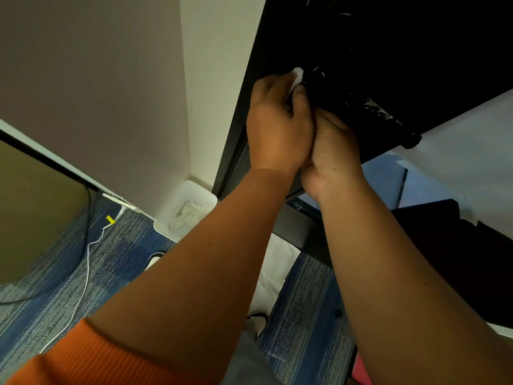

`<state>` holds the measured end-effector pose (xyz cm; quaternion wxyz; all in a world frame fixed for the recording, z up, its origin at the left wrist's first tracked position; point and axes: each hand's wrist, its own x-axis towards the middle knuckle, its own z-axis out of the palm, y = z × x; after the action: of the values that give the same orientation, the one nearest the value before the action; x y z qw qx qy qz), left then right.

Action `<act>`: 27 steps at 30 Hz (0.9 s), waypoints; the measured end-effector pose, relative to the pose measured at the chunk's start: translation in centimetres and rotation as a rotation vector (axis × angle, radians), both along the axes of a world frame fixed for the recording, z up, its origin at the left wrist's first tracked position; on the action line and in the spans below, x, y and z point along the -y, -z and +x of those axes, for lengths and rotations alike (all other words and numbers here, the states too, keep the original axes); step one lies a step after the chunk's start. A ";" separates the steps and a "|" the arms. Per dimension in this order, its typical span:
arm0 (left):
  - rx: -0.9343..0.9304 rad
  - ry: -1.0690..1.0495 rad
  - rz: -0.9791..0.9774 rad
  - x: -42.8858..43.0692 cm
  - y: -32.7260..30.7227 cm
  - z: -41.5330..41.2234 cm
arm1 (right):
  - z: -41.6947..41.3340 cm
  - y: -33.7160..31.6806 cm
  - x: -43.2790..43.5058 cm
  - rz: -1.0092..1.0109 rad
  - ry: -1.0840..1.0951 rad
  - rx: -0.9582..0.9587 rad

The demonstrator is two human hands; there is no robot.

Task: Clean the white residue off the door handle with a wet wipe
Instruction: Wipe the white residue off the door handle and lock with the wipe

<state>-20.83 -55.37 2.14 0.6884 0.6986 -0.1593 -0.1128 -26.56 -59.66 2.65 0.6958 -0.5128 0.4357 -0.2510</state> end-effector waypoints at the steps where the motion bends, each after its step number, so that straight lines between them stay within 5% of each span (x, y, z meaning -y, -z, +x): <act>1: 0.078 0.006 0.016 0.0 0.2 0.2 | 0.0 -0.1 0.0 0.007 0.002 0.001; 9: 0.610 0.065 0.136 0.6 1.1 1.9 | -0.1 -0.3 0.0 0.014 0.038 -0.023; 19: -0.291 0.072 0.123 -2.5 1.2 0.8 | -1.4 -0.1 0.1 0.021 0.027 -0.092; 27: -0.535 0.313 0.089 -3.4 4.4 -0.3 | -3.2 3.7 -1.2 -0.008 -0.016 -0.199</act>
<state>-21.17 -51.97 -2.24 0.6488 0.6407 -0.0729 -0.4041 -29.75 -58.48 -1.05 0.6489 -0.5414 0.4977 -0.1951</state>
